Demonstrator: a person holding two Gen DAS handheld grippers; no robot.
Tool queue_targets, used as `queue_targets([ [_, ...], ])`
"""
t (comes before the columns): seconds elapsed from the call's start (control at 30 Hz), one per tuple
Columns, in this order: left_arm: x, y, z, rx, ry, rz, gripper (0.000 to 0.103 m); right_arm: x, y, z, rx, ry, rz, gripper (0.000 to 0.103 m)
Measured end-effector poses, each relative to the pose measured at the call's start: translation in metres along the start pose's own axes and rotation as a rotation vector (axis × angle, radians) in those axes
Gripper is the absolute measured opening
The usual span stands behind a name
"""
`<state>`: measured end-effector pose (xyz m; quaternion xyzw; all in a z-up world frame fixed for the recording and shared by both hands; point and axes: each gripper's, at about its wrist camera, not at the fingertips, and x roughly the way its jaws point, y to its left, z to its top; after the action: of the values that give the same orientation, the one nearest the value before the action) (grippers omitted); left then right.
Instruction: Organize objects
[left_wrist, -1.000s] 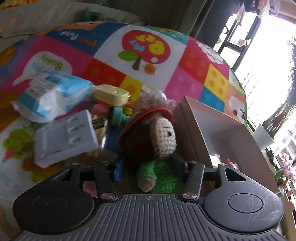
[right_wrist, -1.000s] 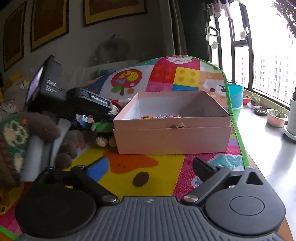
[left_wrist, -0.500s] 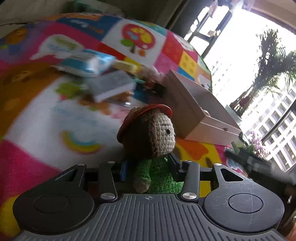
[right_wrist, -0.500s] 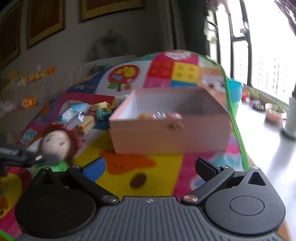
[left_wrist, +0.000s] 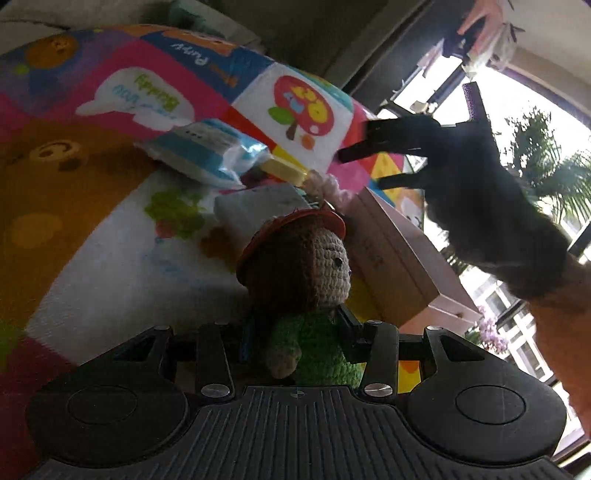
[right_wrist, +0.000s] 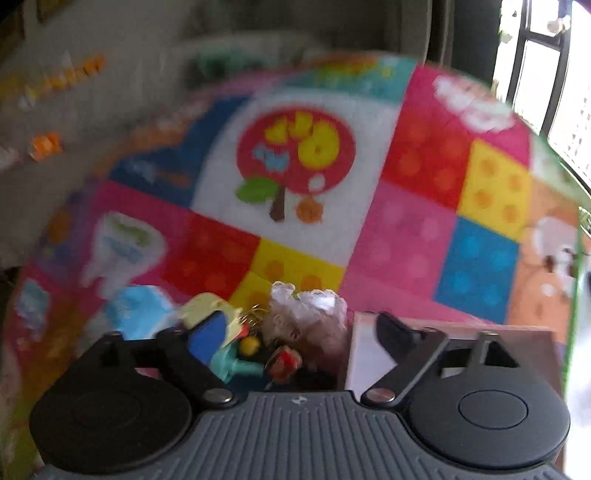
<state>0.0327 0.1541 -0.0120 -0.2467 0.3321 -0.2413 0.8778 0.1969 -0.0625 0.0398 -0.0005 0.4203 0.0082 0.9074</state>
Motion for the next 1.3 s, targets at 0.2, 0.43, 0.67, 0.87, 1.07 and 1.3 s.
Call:
queue_targets([
  [0.2,-0.024,0.026,0.002,-0.06,-0.026,0.008,0.047,0.07,0.03,0.017,-0.072,0.046,-0.124,0.048],
  [0.43,-0.03,0.038,0.004,-0.103,-0.052,0.017,0.047,0.069,0.047,-0.004,-0.141,0.167,-0.12,0.027],
  [0.67,-0.029,0.041,0.005,-0.11,-0.052,0.015,0.047,-0.002,0.064,-0.077,-0.229,0.342,0.079,0.026],
  [0.87,-0.027,0.04,0.005,-0.108,-0.056,0.017,0.047,-0.061,0.084,-0.095,-0.326,0.354,0.209,0.041],
  [1.07,-0.028,0.037,0.003,-0.087,-0.055,0.032,0.047,-0.048,0.121,-0.02,-0.302,0.011,0.196,0.085],
  [1.3,-0.045,0.043,-0.001,-0.107,-0.06,0.06,0.047,0.045,0.17,0.014,-0.345,0.073,0.145,0.064],
])
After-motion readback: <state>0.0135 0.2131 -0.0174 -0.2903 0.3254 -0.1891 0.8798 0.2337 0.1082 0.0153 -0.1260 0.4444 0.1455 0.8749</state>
